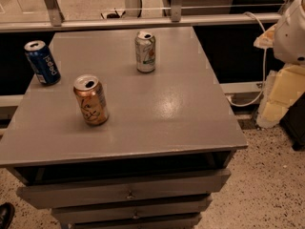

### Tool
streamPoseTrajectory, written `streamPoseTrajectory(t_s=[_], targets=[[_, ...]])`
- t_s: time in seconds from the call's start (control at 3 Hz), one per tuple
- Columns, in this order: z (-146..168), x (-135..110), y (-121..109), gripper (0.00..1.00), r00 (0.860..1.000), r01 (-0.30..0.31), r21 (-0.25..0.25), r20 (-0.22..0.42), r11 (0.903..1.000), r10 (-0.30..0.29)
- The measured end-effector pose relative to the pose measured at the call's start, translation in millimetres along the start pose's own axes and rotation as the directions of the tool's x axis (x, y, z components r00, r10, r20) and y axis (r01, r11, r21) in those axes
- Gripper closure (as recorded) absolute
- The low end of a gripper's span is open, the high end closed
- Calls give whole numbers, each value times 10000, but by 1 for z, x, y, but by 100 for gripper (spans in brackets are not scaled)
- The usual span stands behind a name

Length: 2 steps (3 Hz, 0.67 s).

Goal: Knock orange can over

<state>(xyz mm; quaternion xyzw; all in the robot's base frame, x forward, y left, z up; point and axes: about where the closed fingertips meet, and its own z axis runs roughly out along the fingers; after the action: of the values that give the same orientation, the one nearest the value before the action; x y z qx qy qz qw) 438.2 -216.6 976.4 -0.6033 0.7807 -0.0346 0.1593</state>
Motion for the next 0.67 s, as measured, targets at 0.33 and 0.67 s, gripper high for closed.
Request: streamPoseTrajectory(t_s=[0.33,0.67], targets=[[0,0,0,0,10000,0,2,1,10000,0],[16,-10,-2,0,9982,-203,106,559,9997,197]])
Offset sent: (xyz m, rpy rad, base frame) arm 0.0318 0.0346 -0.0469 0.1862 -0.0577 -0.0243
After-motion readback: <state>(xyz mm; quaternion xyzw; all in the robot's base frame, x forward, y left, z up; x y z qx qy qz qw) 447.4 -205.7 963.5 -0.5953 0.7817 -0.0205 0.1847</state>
